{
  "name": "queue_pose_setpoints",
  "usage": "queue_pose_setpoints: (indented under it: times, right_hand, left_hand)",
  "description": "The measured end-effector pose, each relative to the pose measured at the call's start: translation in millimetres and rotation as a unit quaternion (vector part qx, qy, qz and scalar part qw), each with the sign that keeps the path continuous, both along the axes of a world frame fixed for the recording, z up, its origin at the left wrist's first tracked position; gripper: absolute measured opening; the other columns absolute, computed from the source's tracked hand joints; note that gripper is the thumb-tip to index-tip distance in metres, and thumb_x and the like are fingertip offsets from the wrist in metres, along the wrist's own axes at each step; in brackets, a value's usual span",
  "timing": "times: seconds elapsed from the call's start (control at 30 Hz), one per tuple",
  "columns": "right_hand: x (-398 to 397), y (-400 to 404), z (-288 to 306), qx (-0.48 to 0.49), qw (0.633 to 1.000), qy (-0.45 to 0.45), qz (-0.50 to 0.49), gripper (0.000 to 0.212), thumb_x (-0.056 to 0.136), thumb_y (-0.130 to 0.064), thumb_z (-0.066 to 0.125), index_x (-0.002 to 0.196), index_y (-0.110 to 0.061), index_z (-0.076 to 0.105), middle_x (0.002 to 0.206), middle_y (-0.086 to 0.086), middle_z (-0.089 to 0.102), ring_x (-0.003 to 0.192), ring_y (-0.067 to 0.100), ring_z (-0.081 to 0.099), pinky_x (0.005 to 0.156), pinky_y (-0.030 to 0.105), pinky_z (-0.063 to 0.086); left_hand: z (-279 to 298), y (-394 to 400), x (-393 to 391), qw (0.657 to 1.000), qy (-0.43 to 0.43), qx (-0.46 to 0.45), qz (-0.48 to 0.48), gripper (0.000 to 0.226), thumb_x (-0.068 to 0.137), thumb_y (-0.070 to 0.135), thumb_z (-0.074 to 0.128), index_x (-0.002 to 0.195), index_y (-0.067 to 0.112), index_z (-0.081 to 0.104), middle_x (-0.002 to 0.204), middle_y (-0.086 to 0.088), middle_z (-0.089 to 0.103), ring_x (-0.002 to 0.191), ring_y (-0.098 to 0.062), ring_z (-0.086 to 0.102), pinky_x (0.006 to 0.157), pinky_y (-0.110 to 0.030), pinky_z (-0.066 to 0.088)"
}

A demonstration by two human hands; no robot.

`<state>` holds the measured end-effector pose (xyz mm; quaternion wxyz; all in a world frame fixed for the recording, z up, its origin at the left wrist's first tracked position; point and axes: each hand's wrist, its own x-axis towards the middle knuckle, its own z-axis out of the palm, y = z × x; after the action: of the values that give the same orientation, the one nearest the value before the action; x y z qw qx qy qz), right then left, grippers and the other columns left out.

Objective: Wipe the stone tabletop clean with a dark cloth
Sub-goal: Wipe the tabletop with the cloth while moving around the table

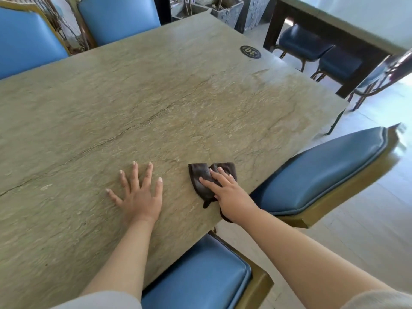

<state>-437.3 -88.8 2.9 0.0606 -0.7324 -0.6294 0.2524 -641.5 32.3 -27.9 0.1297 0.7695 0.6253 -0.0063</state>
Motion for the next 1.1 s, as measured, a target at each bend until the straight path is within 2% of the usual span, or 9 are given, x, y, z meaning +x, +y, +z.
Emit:
queue_pose_setpoints:
  times: [0.1, 0.17, 0.23, 0.33, 0.4, 0.5, 0.67, 0.93, 1.1]
  right_hand:
    - [-2, -37, 8, 0.029, 0.999, 0.019, 0.0, 0.068, 0.085, 0.007, 0.05, 0.139, -0.033, 0.043, 0.148, -0.004, 0.034, 0.14, 0.019, 0.02, 0.118, 0.034, 0.02]
    - [-2, -51, 21, 0.053, 0.998, 0.025, -0.002, 0.046, 0.084, 0.003, 0.052, 0.115, -0.028, 0.065, 0.116, -0.004, 0.054, 0.112, 0.017, 0.04, 0.1, 0.039, 0.04]
    - [-4, -51, 32, 0.113, 0.993, 0.015, -0.01, 0.032, 0.085, -0.003, 0.053, 0.101, -0.026, 0.069, 0.103, -0.006, 0.056, 0.101, 0.016, 0.043, 0.089, 0.04, 0.043]
    - [-16, -27, 28, 0.162, 0.987, -0.009, -0.006, 0.044, 0.089, -0.012, 0.052, 0.128, -0.032, 0.055, 0.134, -0.002, 0.048, 0.128, 0.021, 0.034, 0.107, 0.04, 0.031]
    - [-26, -5, 11, 0.089, 0.996, -0.022, 0.015, 0.053, 0.097, -0.024, 0.042, 0.147, -0.038, 0.027, 0.158, -0.001, 0.019, 0.146, 0.022, 0.006, 0.119, 0.044, 0.007]
    - [-25, 25, -16, 0.054, 0.996, -0.063, 0.023, 0.053, 0.1, -0.044, 0.029, 0.149, -0.043, 0.009, 0.161, -0.006, -0.004, 0.147, 0.022, -0.014, 0.117, 0.046, -0.014]
    - [20, 93, -24, 0.066, 0.993, -0.09, -0.05, 0.05, 0.099, -0.051, 0.019, 0.148, -0.048, 0.009, 0.161, -0.009, -0.002, 0.147, 0.019, -0.013, 0.116, 0.048, -0.012]
    - [103, 118, -24, 0.006, 0.956, -0.085, -0.282, 0.051, 0.1, -0.046, 0.018, 0.15, -0.043, 0.007, 0.161, -0.004, -0.008, 0.146, 0.022, -0.016, 0.117, 0.045, -0.012]
    - [33, 77, -17, 0.0, 0.969, -0.1, -0.226, 0.054, 0.101, -0.042, 0.017, 0.15, -0.038, -0.005, 0.16, 0.002, -0.015, 0.145, 0.025, -0.022, 0.116, 0.045, -0.014]
  left_hand:
    - [2, 1, -1, 1.0, -0.004, -0.021, 0.001, 0.058, 0.094, 0.061, 0.007, 0.15, 0.049, 0.0, 0.162, 0.011, -0.015, 0.148, -0.021, -0.02, 0.112, -0.067, -0.012]
    - [4, 2, -1, 0.999, -0.002, -0.031, 0.009, 0.057, 0.095, 0.06, 0.009, 0.151, 0.049, 0.005, 0.163, 0.011, -0.012, 0.148, -0.021, -0.018, 0.111, -0.068, -0.01]
    - [7, 2, 5, 0.999, -0.034, -0.025, 0.025, 0.054, 0.097, 0.056, 0.015, 0.15, 0.046, 0.019, 0.164, 0.009, -0.003, 0.15, -0.021, -0.011, 0.111, -0.069, -0.009]
    - [11, -3, 26, 0.994, -0.106, 0.005, -0.016, 0.05, 0.1, 0.043, 0.021, 0.148, 0.039, 0.033, 0.163, 0.008, 0.011, 0.15, -0.015, 0.002, 0.113, -0.063, -0.013]
    - [11, -9, 42, 0.986, -0.15, 0.021, -0.062, 0.058, 0.095, 0.043, 0.013, 0.151, 0.036, 0.028, 0.162, 0.008, 0.017, 0.15, -0.013, 0.009, 0.115, -0.06, -0.008]
    - [3, -15, 55, 0.982, -0.17, 0.026, -0.084, 0.068, 0.087, 0.045, 0.005, 0.154, 0.034, 0.015, 0.162, 0.011, 0.014, 0.149, -0.01, 0.007, 0.115, -0.058, -0.008]
    - [-14, -15, 61, 0.993, -0.05, 0.077, -0.079, 0.068, 0.095, 0.051, 0.011, 0.155, 0.023, -0.002, 0.163, 0.007, -0.005, 0.148, -0.01, 0.002, 0.115, -0.064, 0.002]
    - [-9, -13, 65, 0.993, 0.041, 0.039, -0.101, 0.072, 0.09, 0.061, 0.001, 0.15, 0.028, -0.02, 0.158, 0.011, -0.028, 0.145, -0.012, -0.027, 0.114, -0.063, -0.011]
    - [-11, -12, 65, 0.993, 0.031, 0.035, -0.105, 0.07, 0.089, 0.056, -0.001, 0.152, 0.028, -0.013, 0.16, 0.01, -0.022, 0.147, -0.014, -0.021, 0.113, -0.064, -0.008]
